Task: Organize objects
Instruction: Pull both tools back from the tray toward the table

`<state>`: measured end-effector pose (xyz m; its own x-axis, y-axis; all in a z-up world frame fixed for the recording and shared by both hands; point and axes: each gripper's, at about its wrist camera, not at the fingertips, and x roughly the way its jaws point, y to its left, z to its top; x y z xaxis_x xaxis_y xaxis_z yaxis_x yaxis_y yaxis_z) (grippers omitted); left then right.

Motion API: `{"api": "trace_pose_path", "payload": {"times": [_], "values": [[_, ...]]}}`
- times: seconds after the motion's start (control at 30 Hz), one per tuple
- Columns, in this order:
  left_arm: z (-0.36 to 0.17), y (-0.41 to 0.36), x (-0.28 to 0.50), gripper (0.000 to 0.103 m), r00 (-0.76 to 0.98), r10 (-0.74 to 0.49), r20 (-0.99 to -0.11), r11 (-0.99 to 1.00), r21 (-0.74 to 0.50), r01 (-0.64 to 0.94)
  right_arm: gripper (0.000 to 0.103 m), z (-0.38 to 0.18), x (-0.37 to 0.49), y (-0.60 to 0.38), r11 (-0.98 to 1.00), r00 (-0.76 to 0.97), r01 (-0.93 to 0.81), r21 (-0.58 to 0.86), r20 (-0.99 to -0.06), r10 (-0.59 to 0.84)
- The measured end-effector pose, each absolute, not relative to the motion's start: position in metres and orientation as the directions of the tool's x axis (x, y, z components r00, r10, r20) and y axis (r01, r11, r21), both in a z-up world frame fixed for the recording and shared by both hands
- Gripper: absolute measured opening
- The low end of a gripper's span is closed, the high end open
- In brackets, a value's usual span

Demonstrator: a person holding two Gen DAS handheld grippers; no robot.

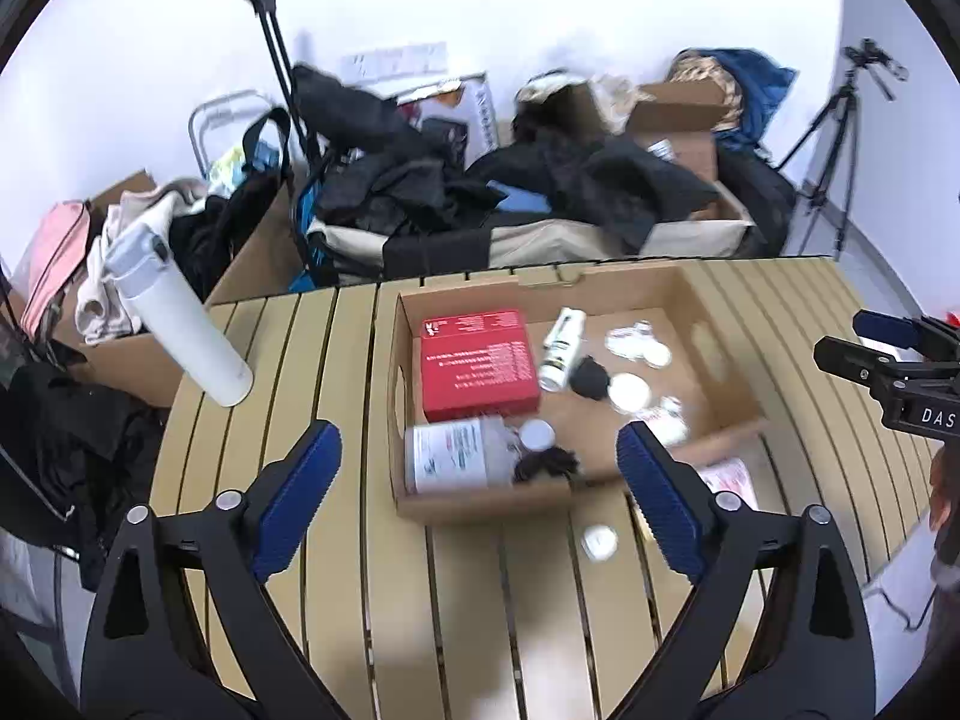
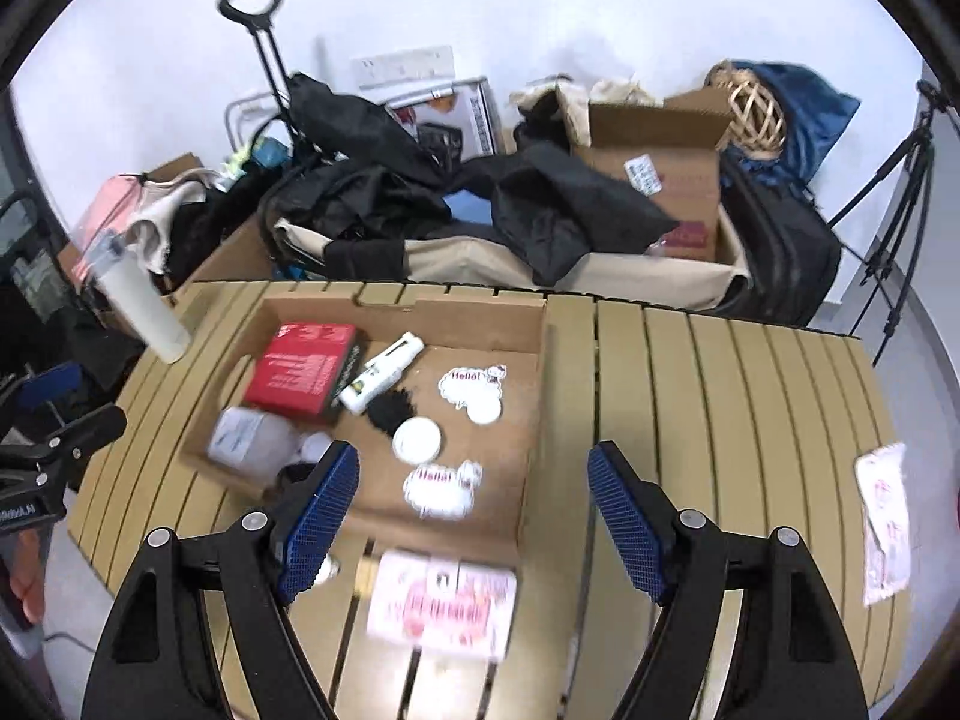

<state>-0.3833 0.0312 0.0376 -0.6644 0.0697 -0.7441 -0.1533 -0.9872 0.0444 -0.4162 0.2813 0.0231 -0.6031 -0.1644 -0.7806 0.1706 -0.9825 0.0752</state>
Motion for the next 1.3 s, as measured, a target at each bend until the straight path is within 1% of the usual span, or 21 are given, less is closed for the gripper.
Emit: {"api": "trace_pose_path", "payload": {"times": [0.1, 0.17, 0.23, 0.3, 0.37, 0.43, 0.5, 0.57, 0.63, 0.7, 0.8, 0.87, 0.93, 0.97, 1.03, 1.1, 1.13, 1.17, 1.2, 1.23, 1.3], "values": [[0.035, 0.027, -0.334, 0.1, -0.706, 0.032, -0.707, -0.987, 0.09, -0.135, 0.082, 0.031, -0.361, 0.284, -0.976, -0.633, 0.213, 0.05, -0.754, -0.177], [0.025, 0.02, -0.297, 0.1, -0.697, 0.009, -0.717, -0.989, 0.096, -0.111, 0.082, 0.024, -0.323, 0.284, -0.971, -0.639, 0.237, 0.019, -0.75, -0.171], [0.015, 0.011, -0.257, 0.1, -0.689, 0.04, -0.723, -0.993, 0.047, -0.108, 0.082, 0.013, -0.283, 0.284, -0.965, -0.628, 0.261, 0.023, -0.756, -0.188], [0.005, 0.004, -0.212, 0.103, -0.694, 0.105, -0.712, -0.989, -0.005, -0.144, 0.082, -0.002, -0.235, 0.283, -0.96, -0.624, 0.276, 0.043, -0.752, -0.213], [-0.013, -0.002, -0.176, 0.103, -0.682, 0.156, -0.714, -0.982, -0.04, -0.183, 0.082, -0.022, -0.186, 0.278, -0.955, -0.616, 0.293, 0.05, -0.753, -0.229], [-0.029, -0.005, -0.154, 0.103, -0.674, 0.159, -0.722, -0.982, -0.046, -0.182, 0.082, -0.046, -0.15, 0.269, -0.946, -0.591, 0.32, 0.06, -0.767, -0.248], [-0.047, -0.005, -0.143, 0.103, -0.634, 0.192, -0.75, -0.977, -0.087, -0.193, 0.082, -0.077, -0.125, 0.26, -0.941, -0.538, 0.328, 0.087, -0.801, -0.262], [-0.057, 0.0, -0.145, 0.103, -0.602, 0.188, -0.776, -0.977, -0.084, -0.197, 0.082, -0.099, -0.115, 0.257, -0.939, -0.492, 0.318, 0.128, -0.825, -0.279], [-0.058, 0.007, -0.149, 0.103, -0.605, 0.152, -0.782, -0.98, -0.04, -0.194, 0.082, -0.11, -0.116, 0.257, -0.946, -0.469, 0.293, 0.141, -0.841, -0.271], [-0.056, 0.011, -0.15, 0.103, -0.619, 0.139, -0.773, -0.981, -0.02, -0.194, 0.082, -0.109, -0.118, 0.255, -0.954, -0.476, 0.28, 0.11, -0.847, -0.237], [-0.06, 0.016, -0.153, 0.103, -0.624, 0.104, -0.774, -0.98, 0.027, -0.198, 0.082, -0.097, -0.12, 0.26, -0.966, -0.533, 0.242, 0.091, -0.819, -0.21], [-0.062, 0.02, -0.16, 0.103, -0.624, 0.119, -0.772, -0.976, 0.026, -0.218, 0.082, -0.093, -0.124, 0.265, -0.972, -0.56, 0.218, 0.085, -0.805, -0.196], [-0.065, 0.027, -0.177, 0.103, -0.623, 0.13, -0.771, -0.971, 0.027, -0.236, 0.081, -0.095, -0.131, 0.268, -0.969, -0.549, 0.223, 0.111, -0.807, -0.219], [-0.067, 0.032, -0.19, 0.103, -0.615, 0.116, -0.78, -0.971, 0.04, -0.234, 0.077, -0.096, -0.135, 0.27, -0.967, -0.545, 0.221, 0.129, -0.806, -0.232], [-0.072, 0.041, -0.216, 0.103, -0.6, 0.114, -0.791, -0.971, 0.04, -0.237, 0.075, -0.099, -0.141, 0.272, -0.962, -0.538, 0.222, 0.158, -0.803, -0.256], [-0.081, 0.051, -0.25, 0.101, -0.584, 0.142, -0.8, -0.969, 0.008, -0.246, 0.074, -0.101, -0.148, 0.275, -0.967, -0.545, 0.211, 0.144, -0.804, -0.239], [-0.085, 0.054, -0.262, 0.1, -0.578, 0.147, -0.803, -0.969, 0.001, -0.248, 0.07, -0.101, -0.152, 0.276, -0.967, -0.546, 0.211, 0.146, -0.803, -0.241], [-0.091, 0.059, -0.28, 0.094, -0.571, 0.155, -0.807, -0.967, -0.006, -0.254, 0.062, -0.103, -0.158, 0.277, -0.964, -0.541, 0.213, 0.157, -0.803, -0.25], [-0.097, 0.063, -0.294, 0.087, -0.563, 0.158, -0.811, -0.966, -0.008, -0.26, 0.058, -0.104, -0.163, 0.278, -0.961, -0.535, 0.219, 0.17, -0.803, -0.264], [-0.103, 0.068, -0.308, 0.086, -0.556, 0.155, -0.817, -0.965, -0.005, -0.262, 0.052, -0.105, -0.171, 0.278, -0.955, -0.526, 0.228, 0.188, -0.802, -0.283], [-0.117, 0.076, -0.335, 0.084, -0.541, 0.161, -0.826, -0.962, -0.009, -0.272, 0.049, -0.108, -0.182, 0.276, -0.95, -0.513, 0.24, 0.201, -0.804, -0.3]]}}
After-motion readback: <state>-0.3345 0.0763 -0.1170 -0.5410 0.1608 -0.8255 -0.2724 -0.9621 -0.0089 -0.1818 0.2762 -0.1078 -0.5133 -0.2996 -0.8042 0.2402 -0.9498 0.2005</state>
